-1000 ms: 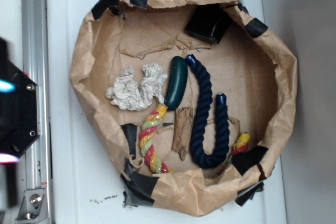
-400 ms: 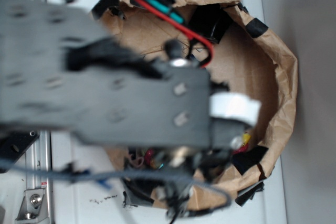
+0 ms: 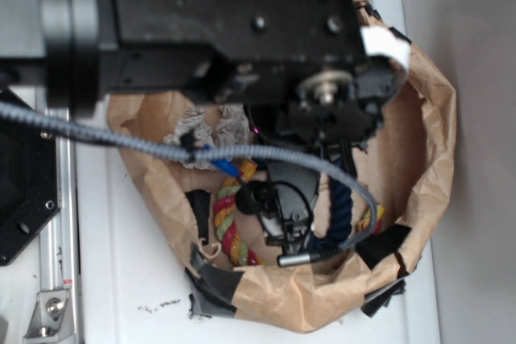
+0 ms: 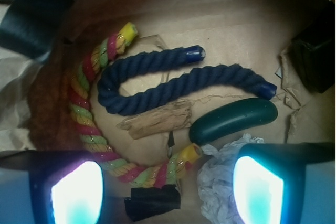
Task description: Grab the multicolored rope.
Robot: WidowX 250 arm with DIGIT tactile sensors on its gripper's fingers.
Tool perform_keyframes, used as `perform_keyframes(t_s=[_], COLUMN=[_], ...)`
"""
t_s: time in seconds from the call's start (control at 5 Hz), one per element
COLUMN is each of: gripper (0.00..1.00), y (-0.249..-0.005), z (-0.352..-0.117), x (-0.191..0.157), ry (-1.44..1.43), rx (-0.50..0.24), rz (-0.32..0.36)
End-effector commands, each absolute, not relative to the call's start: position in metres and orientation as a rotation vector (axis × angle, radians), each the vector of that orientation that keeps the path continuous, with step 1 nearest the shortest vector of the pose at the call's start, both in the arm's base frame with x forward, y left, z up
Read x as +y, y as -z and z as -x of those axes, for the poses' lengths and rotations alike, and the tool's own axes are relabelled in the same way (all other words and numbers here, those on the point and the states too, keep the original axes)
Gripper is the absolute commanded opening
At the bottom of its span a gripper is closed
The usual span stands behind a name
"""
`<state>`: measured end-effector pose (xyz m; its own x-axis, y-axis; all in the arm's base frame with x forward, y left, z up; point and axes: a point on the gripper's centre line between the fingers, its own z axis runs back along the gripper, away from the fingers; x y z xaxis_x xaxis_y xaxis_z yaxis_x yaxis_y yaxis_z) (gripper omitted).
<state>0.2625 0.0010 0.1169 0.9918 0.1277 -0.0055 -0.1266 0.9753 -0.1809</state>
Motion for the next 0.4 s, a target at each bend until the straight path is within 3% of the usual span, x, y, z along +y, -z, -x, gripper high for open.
perform_keyframes(t_s=[0.0,0.2], gripper=[1.00,1.00], y=[-0.066,-0.052], z=[-0.250,-0.249], x=[-0.036,-0.060], ry=[-0.025,0.010], rx=[0.003,-0.010], rz=[0.156,0.136])
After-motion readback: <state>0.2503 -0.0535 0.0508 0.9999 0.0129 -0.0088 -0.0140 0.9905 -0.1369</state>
